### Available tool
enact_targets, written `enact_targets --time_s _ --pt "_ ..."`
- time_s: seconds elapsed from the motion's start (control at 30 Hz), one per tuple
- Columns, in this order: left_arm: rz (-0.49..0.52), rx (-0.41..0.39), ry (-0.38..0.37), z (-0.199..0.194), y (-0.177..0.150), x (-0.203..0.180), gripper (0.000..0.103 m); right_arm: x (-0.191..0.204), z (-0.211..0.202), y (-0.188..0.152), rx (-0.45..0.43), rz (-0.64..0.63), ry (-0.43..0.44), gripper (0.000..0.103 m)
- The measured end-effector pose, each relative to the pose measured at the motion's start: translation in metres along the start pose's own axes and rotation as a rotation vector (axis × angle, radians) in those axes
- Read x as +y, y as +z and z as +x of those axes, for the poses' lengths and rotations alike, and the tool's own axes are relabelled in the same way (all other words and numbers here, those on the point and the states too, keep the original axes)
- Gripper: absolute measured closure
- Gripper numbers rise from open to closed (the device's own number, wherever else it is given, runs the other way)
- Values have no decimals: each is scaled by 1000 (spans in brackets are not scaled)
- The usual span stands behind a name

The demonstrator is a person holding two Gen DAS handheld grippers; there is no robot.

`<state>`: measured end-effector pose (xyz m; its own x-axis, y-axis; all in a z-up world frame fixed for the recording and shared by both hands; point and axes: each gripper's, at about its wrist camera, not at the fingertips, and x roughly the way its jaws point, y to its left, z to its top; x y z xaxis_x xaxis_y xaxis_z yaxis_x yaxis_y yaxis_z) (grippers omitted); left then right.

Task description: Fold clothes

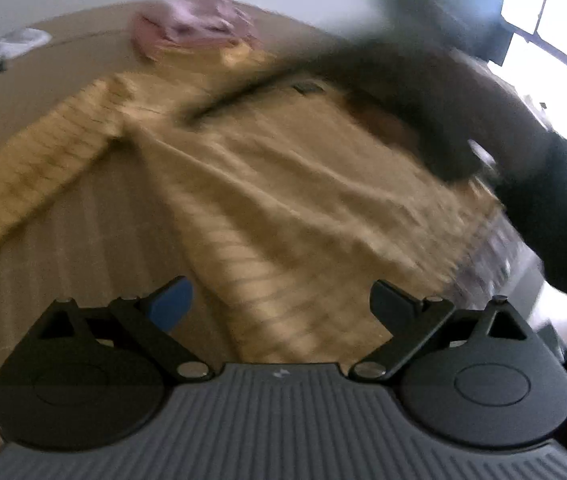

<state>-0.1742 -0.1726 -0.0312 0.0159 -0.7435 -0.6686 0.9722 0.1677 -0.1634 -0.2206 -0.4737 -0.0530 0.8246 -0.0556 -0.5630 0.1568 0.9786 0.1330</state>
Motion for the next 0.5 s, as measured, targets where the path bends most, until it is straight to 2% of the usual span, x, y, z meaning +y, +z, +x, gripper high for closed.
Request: enact_targets --time_s 0.17,0.27,0.3,0.47,0.5 --pt "-187 -83 94 -3 11 29 5 -1 -55 -57 -8 -21 -57 21" --pt "-187 -123 160 1 19 27 5 0 -72 -79 -29 -9 -65 20" --pt "-178 -148 182 5 21 25 5 0 -74 -83 -44 1 -57 18" --pt "-312 -219 325 -2 29 52 5 -1 -71 -86 -89 26 -67 14" --pt "-339 -233 354 -4 30 58 5 -2 -72 -86 -103 43 -68 7"
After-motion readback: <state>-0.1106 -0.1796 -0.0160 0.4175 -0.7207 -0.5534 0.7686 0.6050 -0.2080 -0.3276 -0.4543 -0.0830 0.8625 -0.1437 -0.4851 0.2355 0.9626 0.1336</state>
